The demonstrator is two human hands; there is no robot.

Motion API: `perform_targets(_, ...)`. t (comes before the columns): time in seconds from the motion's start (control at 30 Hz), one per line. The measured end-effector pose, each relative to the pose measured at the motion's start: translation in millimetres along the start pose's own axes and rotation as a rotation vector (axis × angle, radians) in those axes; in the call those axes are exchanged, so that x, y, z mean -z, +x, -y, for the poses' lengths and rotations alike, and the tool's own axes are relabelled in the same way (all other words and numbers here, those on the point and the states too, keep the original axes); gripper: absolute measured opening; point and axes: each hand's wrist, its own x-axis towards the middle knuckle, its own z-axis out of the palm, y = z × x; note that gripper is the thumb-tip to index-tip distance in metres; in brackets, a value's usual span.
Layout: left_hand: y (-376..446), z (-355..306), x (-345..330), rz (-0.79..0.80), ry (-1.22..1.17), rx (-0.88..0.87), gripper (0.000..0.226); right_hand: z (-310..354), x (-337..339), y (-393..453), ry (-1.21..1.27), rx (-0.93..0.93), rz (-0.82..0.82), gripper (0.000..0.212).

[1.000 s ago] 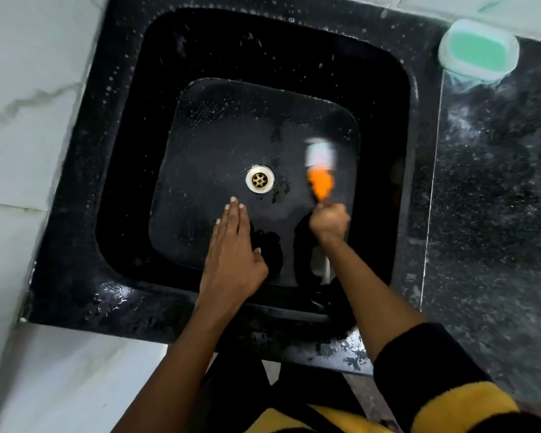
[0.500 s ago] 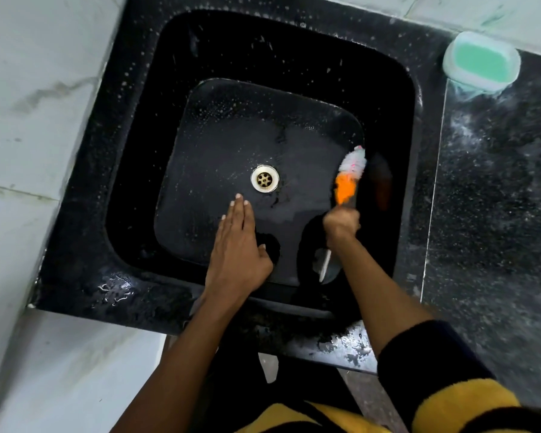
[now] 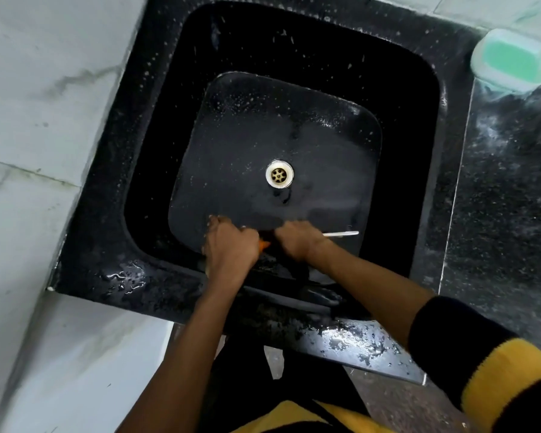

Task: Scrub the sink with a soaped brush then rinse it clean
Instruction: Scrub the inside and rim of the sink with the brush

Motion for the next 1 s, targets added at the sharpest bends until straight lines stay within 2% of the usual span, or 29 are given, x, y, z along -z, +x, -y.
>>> perform_targets(0.07,-2,-1,-1,0.057,0.073,-0.007,0.054,-10,7,-5,-0.12,0.081,0.019,0.03)
perform_targets(0.1,-3,0,-2,0.077,0.086,-0.014,0.055,-21,14,-2,-0.159,0.015,-0.02,0.03)
perform_targets(0.2,-1,2,-4,0.073,0.106,-0.002,0.057,-75,51,7,-0.169,-0.346,-0.231,0.026)
perform_targets(0.23,-1,2,-5,0.069,0.099,0.005,0.057,-87,60,9,-0.186,-0.366,-0.236,0.026)
perform_targets(0.27,0,3,-5,0.073,0.097,0.01,0.057,-90,65,11,-0.259,-0.292,-0.199,0.025)
perform_targets(0.33,0,1,-5,0.087,0.091,0.011,0.053,-70,72,5,-0.404,0.004,-0.026,0.026)
perform_targets(0.4,0,0,-4,0.09,0.075,0.003,0.05,-54,64,-3,-0.539,0.16,0.129,0.027)
perform_targets(0.43,0,0,-4,0.092,0.068,-0.002,0.051,-58,67,-5,-0.579,0.167,0.118,0.028)
perform_targets(0.57,3,5,-6,0.124,0.091,-0.022,0.062,-98,103,3,-0.497,-0.2,-0.122,0.029)
perform_targets(0.63,5,7,-10,0.17,0.153,-0.1,0.073,-100,106,4,-0.515,-0.158,-0.071,0.028)
perform_targets(0.7,4,9,-14,0.181,0.229,-0.233,0.08,-85,98,0,-0.547,0.0,0.108,0.027)
perform_targets(0.77,0,11,-18,0.165,0.284,-0.354,0.083,-77,88,-13,-0.635,0.07,0.28,0.028)
perform_targets(0.8,-1,12,-19,0.163,0.305,-0.389,0.083,-78,89,-18,-0.668,0.062,0.305,0.028)
perform_targets(0.93,-2,13,-19,0.167,0.331,-0.414,0.083,-107,123,-7,-0.677,-0.191,0.122,0.031)
perform_targets(1.0,-1,12,-20,0.17,0.319,-0.41,0.084,-125,136,-4,-0.655,-0.198,0.119,0.031)
